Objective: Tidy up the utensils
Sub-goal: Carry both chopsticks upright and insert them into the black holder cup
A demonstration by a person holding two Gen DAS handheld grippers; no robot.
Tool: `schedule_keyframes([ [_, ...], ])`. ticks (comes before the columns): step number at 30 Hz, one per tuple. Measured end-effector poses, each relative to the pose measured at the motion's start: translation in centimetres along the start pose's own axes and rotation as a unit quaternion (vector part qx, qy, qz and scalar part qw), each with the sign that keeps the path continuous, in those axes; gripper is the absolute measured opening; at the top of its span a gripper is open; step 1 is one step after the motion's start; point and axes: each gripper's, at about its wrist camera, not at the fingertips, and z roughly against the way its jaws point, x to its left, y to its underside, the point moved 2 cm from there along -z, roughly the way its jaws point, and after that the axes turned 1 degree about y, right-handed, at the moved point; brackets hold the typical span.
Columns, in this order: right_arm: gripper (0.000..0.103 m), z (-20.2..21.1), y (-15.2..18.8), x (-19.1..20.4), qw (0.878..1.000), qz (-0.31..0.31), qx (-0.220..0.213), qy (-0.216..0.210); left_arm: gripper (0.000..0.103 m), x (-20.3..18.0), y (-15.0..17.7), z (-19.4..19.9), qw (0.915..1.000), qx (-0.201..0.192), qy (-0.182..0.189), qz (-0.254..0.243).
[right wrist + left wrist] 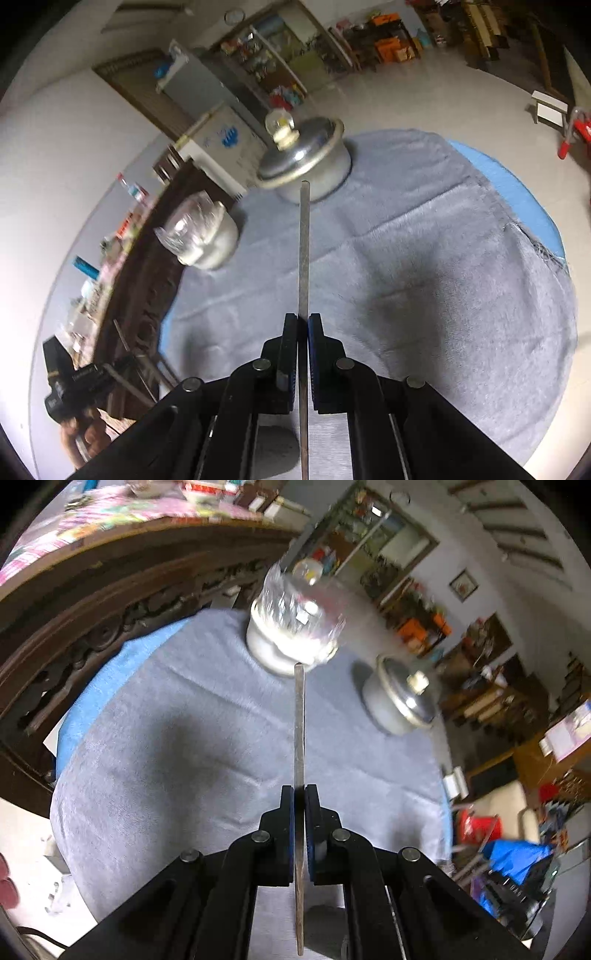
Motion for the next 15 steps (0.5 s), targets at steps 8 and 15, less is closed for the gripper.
schedule_keyframes([
  [8, 0.006, 3.9, 1.1, 2.3, 0.996, -0.014, -0.078, -0.038, 0.005, -2.0, 1.4, 4.5, 0.9961, -0.074, 0.043, 0.020],
  [15, 0.006, 4.8, 2.8, 4.7, 0.990, -0.008, -0.140, -0.034, 0.005, -4.0, 3.7, 6.4, 0.9867, -0.151, 0.059, 0.015],
])
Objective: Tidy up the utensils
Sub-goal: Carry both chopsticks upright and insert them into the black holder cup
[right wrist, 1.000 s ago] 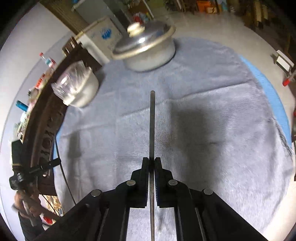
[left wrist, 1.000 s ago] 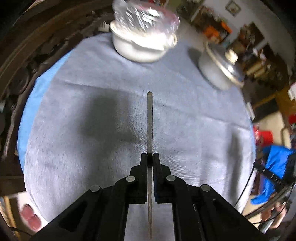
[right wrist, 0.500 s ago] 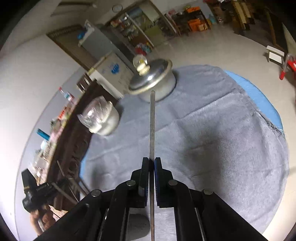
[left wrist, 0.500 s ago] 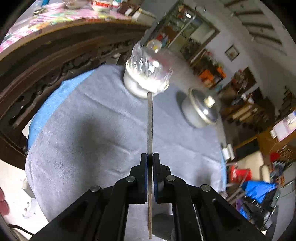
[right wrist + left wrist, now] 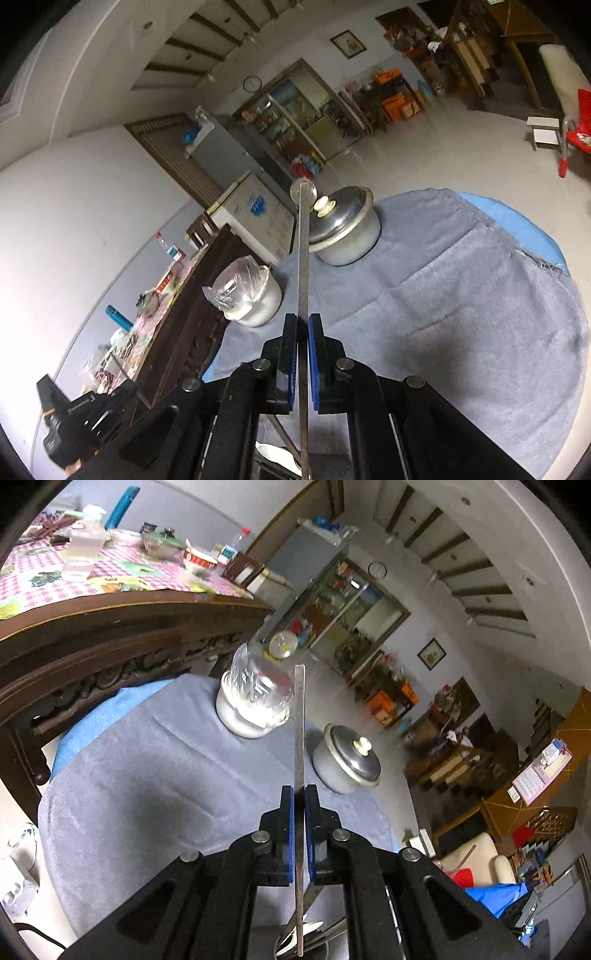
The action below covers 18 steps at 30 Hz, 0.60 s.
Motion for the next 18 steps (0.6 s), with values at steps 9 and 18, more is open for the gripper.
schedule_keyframes([
  [9, 0.006, -0.9, 2.5, 1.7, 0.999, 0.035, -0.024, 0.020, 0.005, -1.0, 3.0, -0.7, 0.9976, -0.044, -0.029, -0.045],
  [18, 0.007, -2.1, 4.5, 1.8, 0.997, 0.059, -0.018, 0.039, 0.005, -1.3, 5.4, -1.7, 0.9946, -0.052, -0.049, -0.076],
])
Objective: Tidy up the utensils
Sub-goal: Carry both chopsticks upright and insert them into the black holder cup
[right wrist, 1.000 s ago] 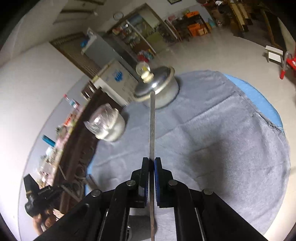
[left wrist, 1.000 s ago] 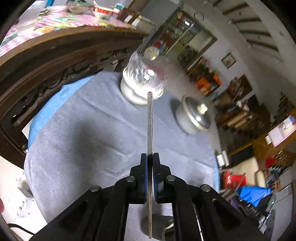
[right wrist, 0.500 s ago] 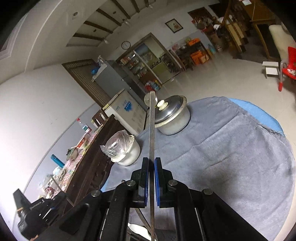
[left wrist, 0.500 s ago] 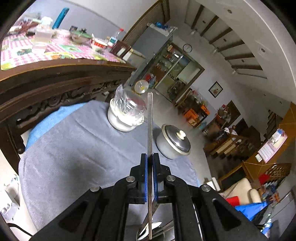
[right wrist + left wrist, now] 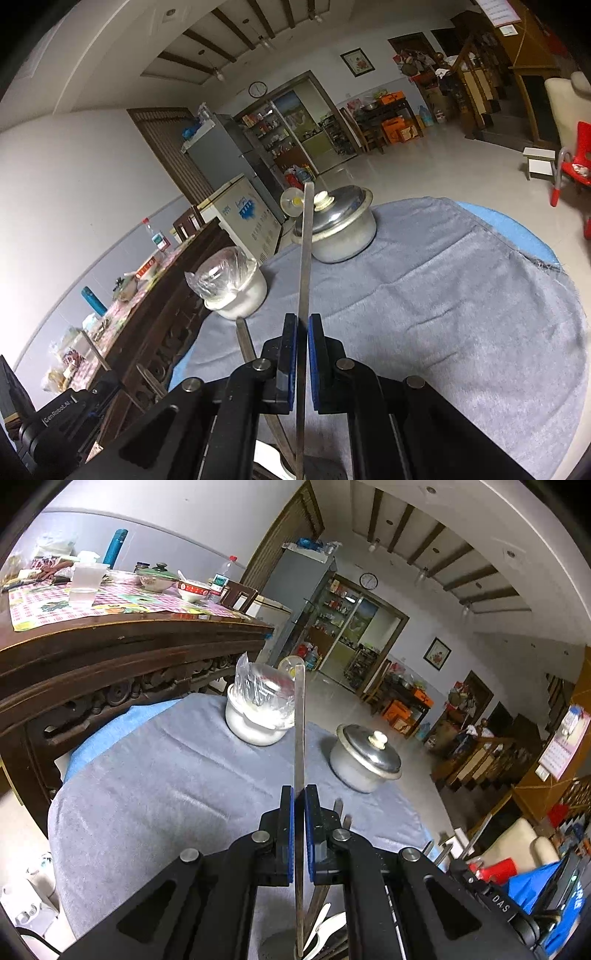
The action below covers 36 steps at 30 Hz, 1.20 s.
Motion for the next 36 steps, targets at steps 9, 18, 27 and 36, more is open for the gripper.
schedule_keyframes([
  [9, 0.007, -0.2, 2.2, 0.8, 0.999, 0.036, 0.015, 0.006, 0.005, -1.0, 2.4, -0.7, 0.9993, 0.013, -0.004, -0.035],
  [18, 0.007, -0.1, 4.7, 1.2, 0.998, 0.060, 0.037, -0.003, 0.006, -1.7, 4.5, -0.5, 0.9976, 0.021, -0.002, -0.066],
  [27, 0.007, 0.2, 6.3, 1.6, 0.996, 0.081, 0.047, -0.005, 0.006, -1.9, 6.1, -0.1, 0.9955, 0.034, 0.004, -0.089],
  [36, 0.007, 0.3, 6.7, 1.9, 0.995, 0.087, 0.051, -0.010, 0.006, -1.8, 6.5, 0.1, 0.9942, 0.037, 0.008, -0.101],
])
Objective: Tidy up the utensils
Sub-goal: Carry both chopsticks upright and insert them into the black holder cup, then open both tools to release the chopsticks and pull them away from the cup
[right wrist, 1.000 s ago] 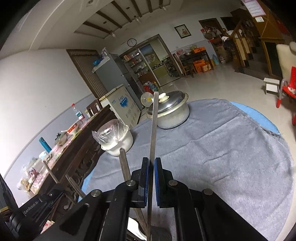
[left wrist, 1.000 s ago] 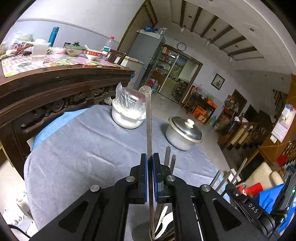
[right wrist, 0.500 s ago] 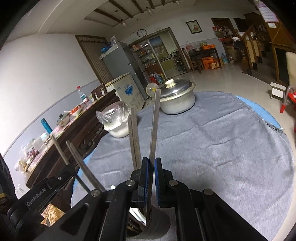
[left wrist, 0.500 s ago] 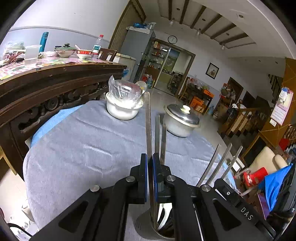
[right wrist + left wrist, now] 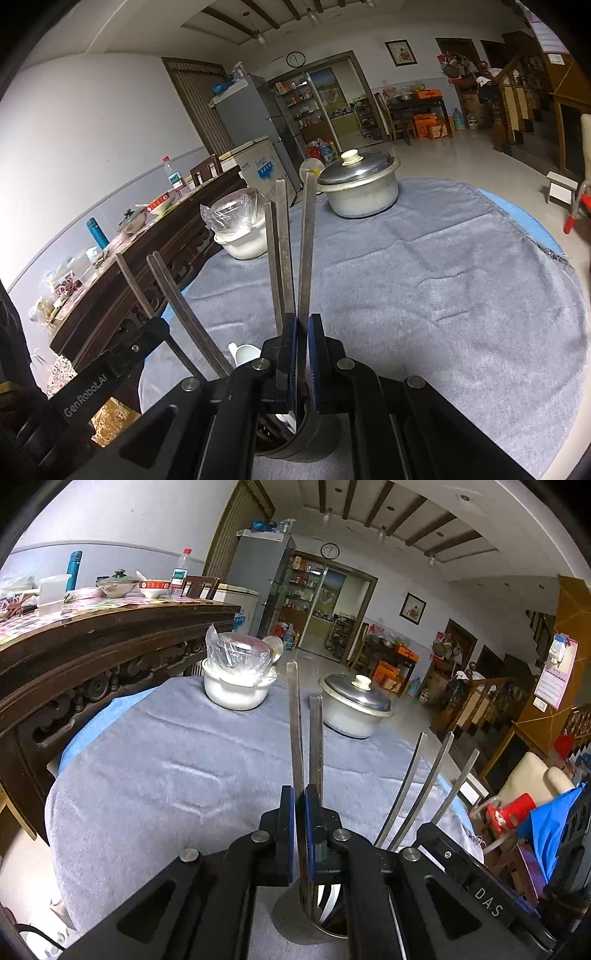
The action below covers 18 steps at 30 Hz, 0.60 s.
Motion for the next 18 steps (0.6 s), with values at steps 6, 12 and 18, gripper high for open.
schedule_keyframes([
  [6, 0.008, 0.0, -0.1, -0.1, 1.000, 0.000, 0.008, -0.001, 0.006, -0.1, -0.2, 0.1, 1.0000, 0.005, 0.004, -0.001],
  [12, 0.009, -0.1, -0.1, -0.1, 1.000, 0.000, 0.017, -0.004, 0.006, -0.2, -0.3, 0.7, 1.0000, 0.001, 0.008, 0.000],
  [18, 0.021, 0.6, -0.3, -0.3, 1.000, -0.003, 0.010, -0.002, 0.022, 0.1, -0.8, 1.6, 0.9999, -0.005, 0.009, 0.007],
])
